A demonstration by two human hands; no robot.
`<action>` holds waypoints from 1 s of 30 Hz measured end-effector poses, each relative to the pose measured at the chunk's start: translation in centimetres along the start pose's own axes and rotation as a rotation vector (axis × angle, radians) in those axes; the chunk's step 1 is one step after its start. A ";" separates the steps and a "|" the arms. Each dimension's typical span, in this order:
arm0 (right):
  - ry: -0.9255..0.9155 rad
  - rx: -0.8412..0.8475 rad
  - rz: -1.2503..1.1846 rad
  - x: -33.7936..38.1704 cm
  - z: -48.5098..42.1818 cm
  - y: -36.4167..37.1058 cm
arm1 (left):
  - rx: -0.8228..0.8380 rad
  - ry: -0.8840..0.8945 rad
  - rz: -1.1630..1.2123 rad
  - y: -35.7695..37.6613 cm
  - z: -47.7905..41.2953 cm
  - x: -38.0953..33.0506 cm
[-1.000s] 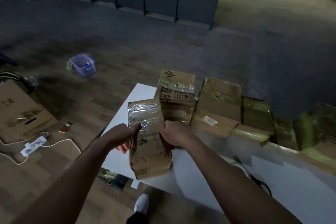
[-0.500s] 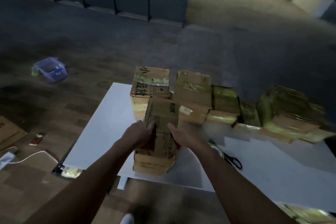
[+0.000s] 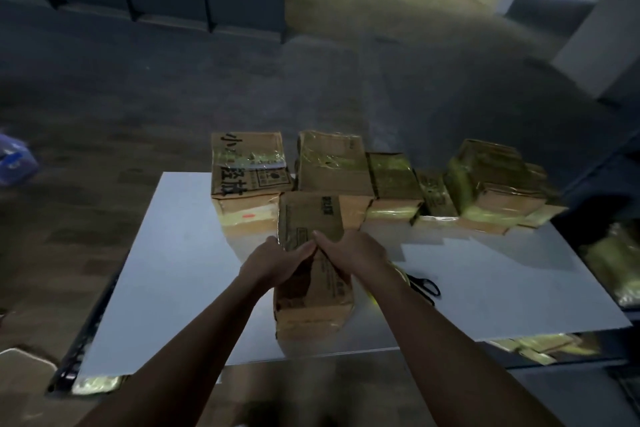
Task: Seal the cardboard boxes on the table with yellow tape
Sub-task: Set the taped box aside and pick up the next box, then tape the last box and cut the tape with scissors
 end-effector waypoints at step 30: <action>-0.061 0.074 -0.050 1.8 -0.3 5.4 | 0.019 -0.069 0.348 -2.0 -0.1 9.5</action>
Point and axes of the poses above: each hand's wrist, its own z-axis away from the middle knuckle, its own y-axis out of the palm, x = y × z, the point moved 6 cm from there along -z, towards the middle knuckle, and after that the axes turned 2 degrees about y, right-handed, at the moved point
